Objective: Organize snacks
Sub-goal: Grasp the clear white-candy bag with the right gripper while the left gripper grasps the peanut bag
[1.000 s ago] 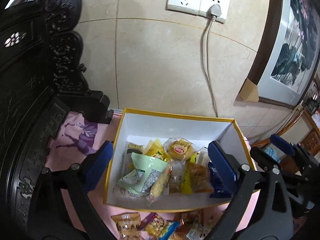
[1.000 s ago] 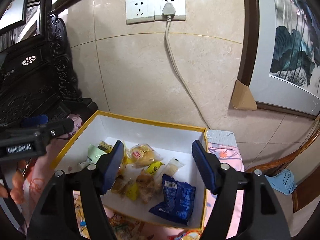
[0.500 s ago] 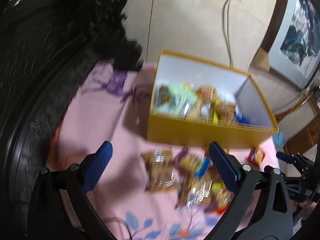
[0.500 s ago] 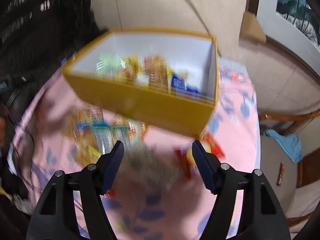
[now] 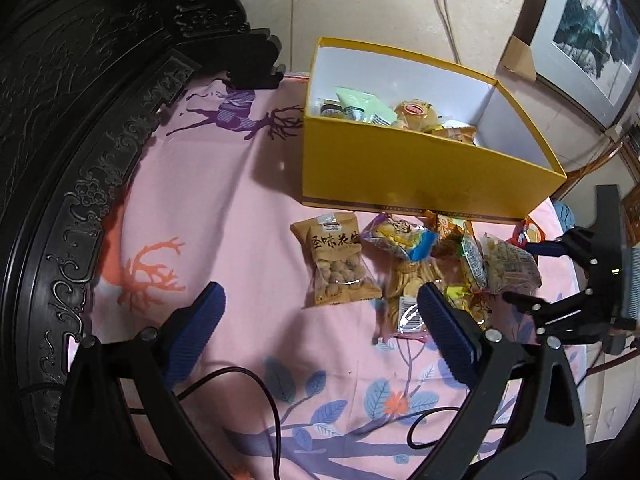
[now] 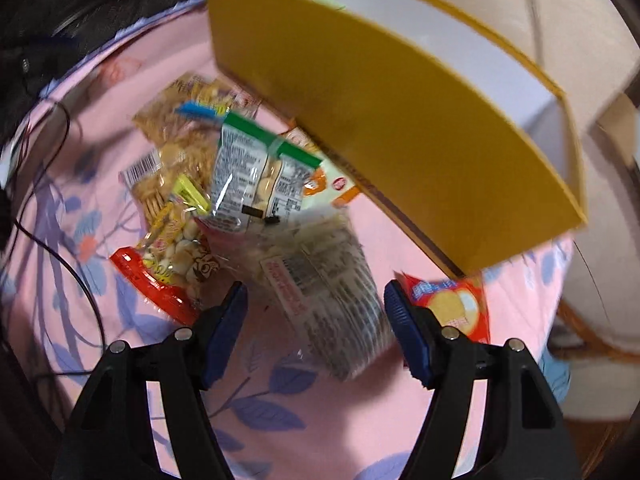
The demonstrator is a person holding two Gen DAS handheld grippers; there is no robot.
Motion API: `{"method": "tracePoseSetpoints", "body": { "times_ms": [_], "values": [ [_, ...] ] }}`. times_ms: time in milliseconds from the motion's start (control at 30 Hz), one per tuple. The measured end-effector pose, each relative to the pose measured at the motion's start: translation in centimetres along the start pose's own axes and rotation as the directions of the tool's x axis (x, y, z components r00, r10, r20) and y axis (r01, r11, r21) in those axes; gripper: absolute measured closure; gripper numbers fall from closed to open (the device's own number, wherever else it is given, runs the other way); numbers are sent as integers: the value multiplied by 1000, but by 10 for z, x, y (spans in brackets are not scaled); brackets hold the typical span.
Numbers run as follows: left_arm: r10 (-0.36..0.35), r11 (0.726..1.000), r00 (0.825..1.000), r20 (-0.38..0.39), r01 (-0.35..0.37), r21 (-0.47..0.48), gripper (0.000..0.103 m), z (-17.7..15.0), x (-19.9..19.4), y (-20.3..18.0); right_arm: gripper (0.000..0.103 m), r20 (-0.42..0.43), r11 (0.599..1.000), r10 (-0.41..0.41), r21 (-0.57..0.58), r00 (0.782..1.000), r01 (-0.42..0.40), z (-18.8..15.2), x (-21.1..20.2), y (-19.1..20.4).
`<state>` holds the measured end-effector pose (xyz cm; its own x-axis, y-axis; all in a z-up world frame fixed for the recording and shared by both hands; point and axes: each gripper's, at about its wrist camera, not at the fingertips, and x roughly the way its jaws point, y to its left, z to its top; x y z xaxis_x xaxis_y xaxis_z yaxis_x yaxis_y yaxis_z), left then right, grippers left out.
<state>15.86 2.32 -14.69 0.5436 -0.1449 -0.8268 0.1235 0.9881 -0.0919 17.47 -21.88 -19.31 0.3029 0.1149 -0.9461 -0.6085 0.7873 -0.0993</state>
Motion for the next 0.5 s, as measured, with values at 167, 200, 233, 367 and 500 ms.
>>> {"method": "tracePoseSetpoints", "body": {
  "times_ms": [167, 200, 233, 367, 500],
  "values": [
    [13, 1000, 1000, -18, -13, -17, 4, -2, 2, 7, 32, -47, 999, 24, -43, 999, -26, 7, 21, -3],
    [15, 1000, 1000, -20, -15, -22, 4, -3, 3, 8, 32, -45, 999, 32, -38, 998, -34, 8, 22, -4],
    [14, 1000, 1000, -22, -14, -28, 4, -3, 3, 10, 32, -36, 999, 42, -27, 998, -43, 8, 23, -6],
    [13, 999, 999, -34, -14, -44, 4, -4, 8, 12, 36, -9, 995, 71, 67, 997, -70, 3, 24, -15],
    [4, 1000, 999, -41, -5, -23, 4, -5, 13, 8, 49, 18, 989, 50, 141, 999, -52, -9, 20, -13]
  ]
}}
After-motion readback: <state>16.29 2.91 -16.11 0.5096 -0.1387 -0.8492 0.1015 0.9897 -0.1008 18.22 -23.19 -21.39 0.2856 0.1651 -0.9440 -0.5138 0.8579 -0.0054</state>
